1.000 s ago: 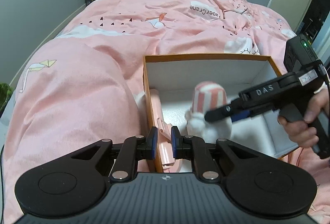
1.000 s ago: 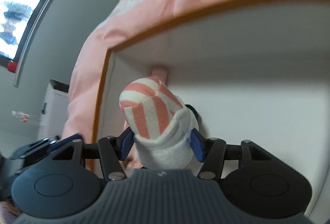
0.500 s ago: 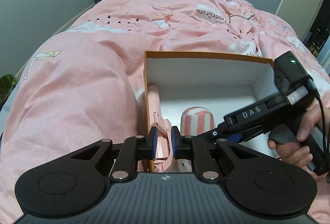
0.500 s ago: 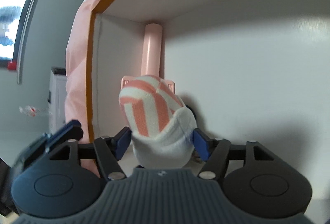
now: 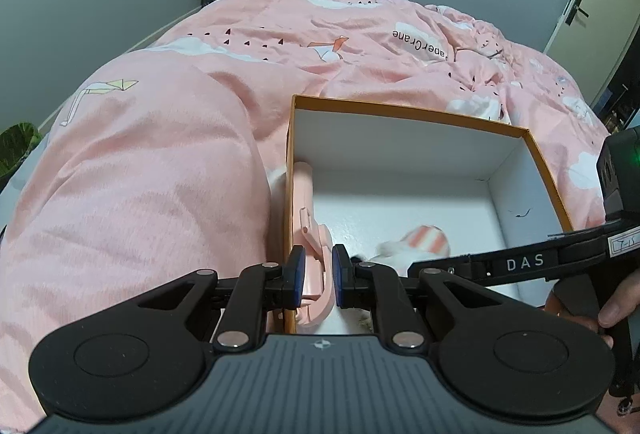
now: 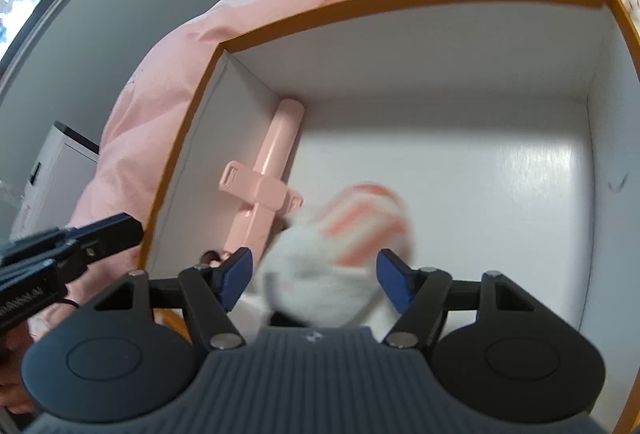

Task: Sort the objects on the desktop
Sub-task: 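Lower the striped-hat plush into the box and open the right tool, then move the right tool out of the box toward the item pile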

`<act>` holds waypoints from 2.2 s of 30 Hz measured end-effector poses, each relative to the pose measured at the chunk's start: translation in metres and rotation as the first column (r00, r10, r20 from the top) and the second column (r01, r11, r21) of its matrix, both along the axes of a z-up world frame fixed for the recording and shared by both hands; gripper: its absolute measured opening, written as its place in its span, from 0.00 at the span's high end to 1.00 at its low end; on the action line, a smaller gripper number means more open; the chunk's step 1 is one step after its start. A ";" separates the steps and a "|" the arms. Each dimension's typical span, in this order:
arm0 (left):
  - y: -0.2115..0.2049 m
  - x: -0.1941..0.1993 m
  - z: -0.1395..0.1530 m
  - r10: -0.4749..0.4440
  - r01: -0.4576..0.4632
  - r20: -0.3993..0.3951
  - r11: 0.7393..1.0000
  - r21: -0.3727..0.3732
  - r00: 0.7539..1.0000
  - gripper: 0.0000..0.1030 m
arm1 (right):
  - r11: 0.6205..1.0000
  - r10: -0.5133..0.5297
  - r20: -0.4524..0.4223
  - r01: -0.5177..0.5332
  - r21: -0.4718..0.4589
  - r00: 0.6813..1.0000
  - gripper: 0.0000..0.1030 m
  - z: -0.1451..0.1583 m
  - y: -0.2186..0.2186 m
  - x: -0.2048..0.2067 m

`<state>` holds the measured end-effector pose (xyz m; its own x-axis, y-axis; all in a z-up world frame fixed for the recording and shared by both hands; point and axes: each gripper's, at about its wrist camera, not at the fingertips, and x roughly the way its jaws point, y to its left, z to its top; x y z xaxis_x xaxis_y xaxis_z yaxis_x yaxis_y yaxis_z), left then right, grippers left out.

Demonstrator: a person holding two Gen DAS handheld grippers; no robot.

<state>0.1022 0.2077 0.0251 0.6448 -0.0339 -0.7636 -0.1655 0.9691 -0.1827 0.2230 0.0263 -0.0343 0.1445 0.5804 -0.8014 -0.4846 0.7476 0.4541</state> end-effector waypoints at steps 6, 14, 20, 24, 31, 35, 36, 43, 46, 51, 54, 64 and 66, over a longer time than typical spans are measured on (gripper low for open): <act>-0.001 -0.003 0.000 0.007 -0.007 0.008 1.000 -0.012 1.000 0.85 | 0.995 -0.007 -0.014 0.005 -0.097 1.000 0.30 -0.013 0.008 -0.006; 0.000 -0.005 0.000 0.011 -0.011 0.010 1.000 -0.017 1.000 0.84 | 0.984 0.120 -0.050 -0.125 -0.125 0.992 0.36 -0.022 0.030 0.013; 0.000 -0.004 -0.001 0.010 -0.010 0.008 1.000 -0.022 1.000 0.84 | 0.881 0.434 -0.027 -0.431 -0.194 0.900 0.39 -0.018 0.056 0.014; -0.002 -0.002 -0.001 0.007 -0.007 0.003 1.000 -0.020 1.000 0.84 | 0.802 0.573 -0.035 -0.569 -0.181 0.819 0.41 -0.019 0.070 0.020; -0.003 -0.001 -0.002 0.006 -0.006 0.003 1.000 -0.028 1.000 0.84 | 0.853 0.509 -0.052 -0.512 -0.104 0.859 0.41 -0.027 0.070 0.037; -0.010 0.001 -0.005 -0.005 0.005 -0.008 1.000 -0.021 1.000 0.84 | 0.867 0.491 -0.082 -0.496 -0.050 0.867 0.41 -0.032 0.056 0.031; -0.012 0.002 -0.005 -0.008 0.007 -0.009 1.000 -0.014 1.000 0.84 | 0.871 0.485 -0.077 -0.489 -0.039 0.871 0.41 -0.033 0.055 0.031; -0.023 0.000 0.001 -0.046 0.047 -0.021 0.999 0.014 0.999 0.84 | 0.892 0.449 -0.023 -0.449 -0.051 0.893 0.38 -0.021 0.043 0.021; -0.028 -0.003 0.005 -0.066 0.067 -0.026 0.998 0.018 0.997 0.84 | 0.906 0.421 0.021 -0.420 -0.052 0.907 0.38 -0.011 0.035 0.016; -0.037 -0.012 0.013 -0.085 0.086 -0.042 0.996 0.027 0.996 0.84 | 0.939 0.341 0.137 -0.343 -0.014 0.930 0.34 0.015 0.006 0.001; -0.039 -0.018 0.015 -0.067 0.069 -0.071 0.997 0.037 0.995 0.83 | 0.954 0.283 0.208 -0.297 0.041 0.936 0.33 0.034 -0.019 -0.017; -0.063 -0.045 0.016 -0.103 0.102 -0.122 0.995 -0.019 0.987 0.79 | 0.976 0.141 0.338 -0.188 0.108 0.931 0.52 0.056 -0.081 -0.088; -0.072 -0.050 0.015 -0.127 0.124 -0.135 0.992 -0.030 0.983 0.78 | 0.985 0.120 0.313 -0.153 0.084 0.942 0.53 0.052 -0.091 -0.100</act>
